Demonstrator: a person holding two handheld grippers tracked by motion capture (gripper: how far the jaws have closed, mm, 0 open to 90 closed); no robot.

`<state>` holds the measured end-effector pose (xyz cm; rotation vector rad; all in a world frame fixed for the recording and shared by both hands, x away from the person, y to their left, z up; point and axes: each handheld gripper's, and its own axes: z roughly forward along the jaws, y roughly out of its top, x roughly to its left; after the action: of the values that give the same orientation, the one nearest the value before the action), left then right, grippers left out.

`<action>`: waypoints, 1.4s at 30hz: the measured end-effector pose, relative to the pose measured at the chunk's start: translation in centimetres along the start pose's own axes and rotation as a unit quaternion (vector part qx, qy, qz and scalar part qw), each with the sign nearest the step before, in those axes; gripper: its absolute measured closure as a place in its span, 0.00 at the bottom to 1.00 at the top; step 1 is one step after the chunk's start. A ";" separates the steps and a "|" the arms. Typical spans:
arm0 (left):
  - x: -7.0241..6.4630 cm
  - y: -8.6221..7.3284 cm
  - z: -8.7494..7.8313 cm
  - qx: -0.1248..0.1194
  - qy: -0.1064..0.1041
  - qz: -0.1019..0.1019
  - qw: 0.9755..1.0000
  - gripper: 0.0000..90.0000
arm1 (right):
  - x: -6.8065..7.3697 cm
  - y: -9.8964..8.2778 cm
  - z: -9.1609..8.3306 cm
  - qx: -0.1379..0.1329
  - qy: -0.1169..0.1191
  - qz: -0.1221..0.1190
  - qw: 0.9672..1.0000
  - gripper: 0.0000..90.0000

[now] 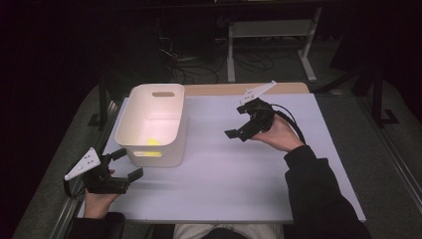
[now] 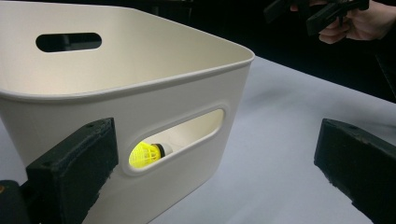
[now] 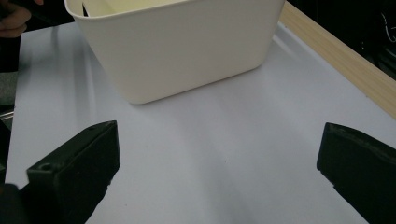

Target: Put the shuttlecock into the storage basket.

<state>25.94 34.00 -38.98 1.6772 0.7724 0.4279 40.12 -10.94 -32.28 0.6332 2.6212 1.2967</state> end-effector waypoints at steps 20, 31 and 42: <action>0.0 0.0 0.0 -0.001 0.000 0.000 1.000 0.00 | 0.0 -2.8 -1.1 -0.009 -0.001 0.019 1.000 0.00; 0.0 0.0 0.0 0.000 0.000 0.000 1.000 0.00 | -0.4 -4.7 -1.7 -0.011 -0.006 0.034 0.999 0.00; 0.0 0.0 0.0 0.001 0.000 0.000 1.000 0.00 | -0.4 -6.6 -2.6 -0.019 -0.011 0.049 0.999 0.00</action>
<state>25.98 34.01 -38.97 1.6783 0.7726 0.4278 37.69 -16.50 -35.88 0.7735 2.5710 1.3553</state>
